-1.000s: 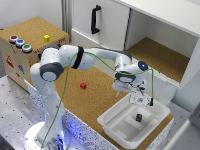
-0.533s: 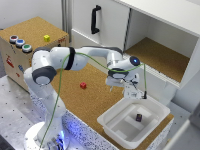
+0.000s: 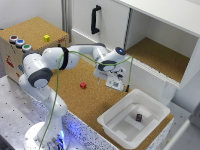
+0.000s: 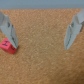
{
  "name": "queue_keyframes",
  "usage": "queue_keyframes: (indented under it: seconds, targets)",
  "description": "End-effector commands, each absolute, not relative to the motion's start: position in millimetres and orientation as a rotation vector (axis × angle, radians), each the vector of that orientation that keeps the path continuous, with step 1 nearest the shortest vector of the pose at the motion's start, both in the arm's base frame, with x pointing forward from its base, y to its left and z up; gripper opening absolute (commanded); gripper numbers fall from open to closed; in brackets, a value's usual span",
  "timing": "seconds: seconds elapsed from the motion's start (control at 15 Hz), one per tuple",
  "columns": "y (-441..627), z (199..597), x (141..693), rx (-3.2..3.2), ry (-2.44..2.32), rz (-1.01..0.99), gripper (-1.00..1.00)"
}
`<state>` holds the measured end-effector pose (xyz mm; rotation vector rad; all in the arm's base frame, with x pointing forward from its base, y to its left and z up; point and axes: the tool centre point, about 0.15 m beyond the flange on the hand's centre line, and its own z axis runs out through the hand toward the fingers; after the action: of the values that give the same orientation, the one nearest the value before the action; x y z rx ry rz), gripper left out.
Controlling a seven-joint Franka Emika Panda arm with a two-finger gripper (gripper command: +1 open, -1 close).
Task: Pick up the pink block
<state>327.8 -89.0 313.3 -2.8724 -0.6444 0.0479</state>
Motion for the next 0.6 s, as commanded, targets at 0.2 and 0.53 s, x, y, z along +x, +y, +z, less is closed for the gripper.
queue_keyframes:
  seconds: [0.2,0.53]
  targets:
    - [42,268,294,-3.041,-0.736,-0.048,1.00]
    - [64,251,299,-3.074,-0.623,-0.090,1.00]
